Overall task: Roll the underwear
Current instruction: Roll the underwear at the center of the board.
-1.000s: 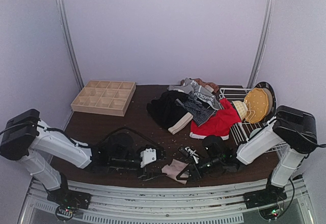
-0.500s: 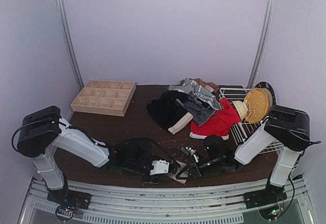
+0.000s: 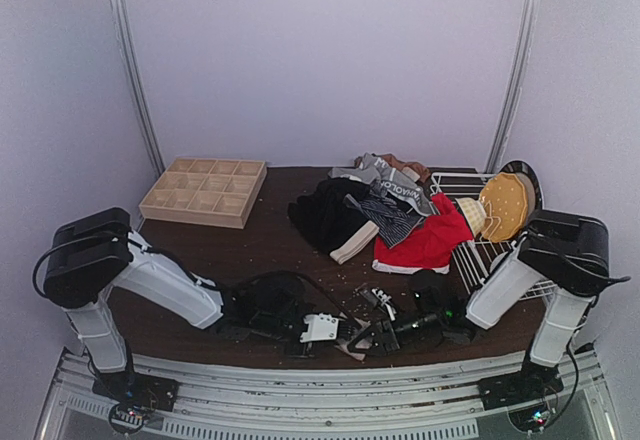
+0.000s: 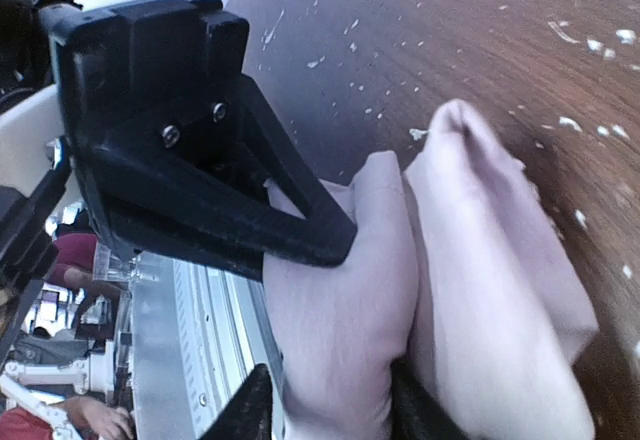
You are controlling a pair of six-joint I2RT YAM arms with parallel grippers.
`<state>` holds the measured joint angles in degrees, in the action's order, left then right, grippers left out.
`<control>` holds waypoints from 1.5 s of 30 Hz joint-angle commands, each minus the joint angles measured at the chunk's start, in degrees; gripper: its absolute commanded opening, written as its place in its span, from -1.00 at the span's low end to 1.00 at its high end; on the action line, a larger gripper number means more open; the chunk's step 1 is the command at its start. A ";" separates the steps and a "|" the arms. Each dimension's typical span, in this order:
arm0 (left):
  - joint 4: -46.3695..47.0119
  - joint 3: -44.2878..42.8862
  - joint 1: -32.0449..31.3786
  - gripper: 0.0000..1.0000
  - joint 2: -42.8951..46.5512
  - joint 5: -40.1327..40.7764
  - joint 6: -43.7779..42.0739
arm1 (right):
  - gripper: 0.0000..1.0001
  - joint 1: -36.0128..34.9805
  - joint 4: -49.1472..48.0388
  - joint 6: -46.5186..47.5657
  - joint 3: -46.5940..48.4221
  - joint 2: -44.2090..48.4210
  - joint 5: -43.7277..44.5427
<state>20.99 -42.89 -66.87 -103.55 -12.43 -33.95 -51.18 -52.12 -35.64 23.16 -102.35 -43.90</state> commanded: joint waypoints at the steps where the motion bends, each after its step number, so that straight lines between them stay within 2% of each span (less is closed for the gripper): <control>1: -2.82 -0.51 -0.21 -1.00 -1.53 -0.42 1.62 | -0.18 -0.60 -6.78 -2.86 -5.77 3.09 6.42; 5: -5.80 -0.44 -0.19 -1.00 -0.84 -1.95 3.19 | 0.00 -3.59 -7.31 -0.67 -8.68 8.58 13.48; 9: -12.27 -2.56 -0.10 -1.00 -0.73 -3.61 4.79 | 0.09 -7.84 3.62 5.75 -8.30 17.59 22.81; 13: -22.81 -7.80 0.35 -1.00 -1.31 -8.34 6.69 | 0.09 -11.27 16.43 11.60 -7.61 28.07 33.22; 17: -29.82 -12.11 1.97 -1.00 -2.98 -14.85 8.18 | 0.09 -13.09 25.31 14.60 -7.98 36.87 39.56; 21: -34.95 -15.89 3.97 -1.00 -4.88 -21.56 9.61 | 0.08 -15.92 33.08 18.40 -7.52 41.44 43.05; 26: -41.82 -21.65 7.45 -1.00 -8.78 -28.50 13.59 | 0.06 -20.32 38.73 22.17 -4.79 39.09 45.97; 31: -50.11 -29.73 8.55 -1.00 -15.31 -30.37 15.01 | 0.06 -24.05 38.24 24.52 -1.60 34.03 48.34; 38: -52.26 -32.00 9.13 -1.00 -18.42 -31.42 16.27 | 0.07 -26.32 39.54 29.35 5.18 27.04 49.09; 45: -57.77 -36.58 10.02 -1.00 -22.54 -36.21 15.34 | 0.07 -26.33 41.60 32.92 9.41 19.86 50.00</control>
<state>-29.91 -77.89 -56.77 -121.60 -47.97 -18.55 -77.34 -13.52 -5.67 30.28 -79.20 4.05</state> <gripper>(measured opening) 0.039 0.535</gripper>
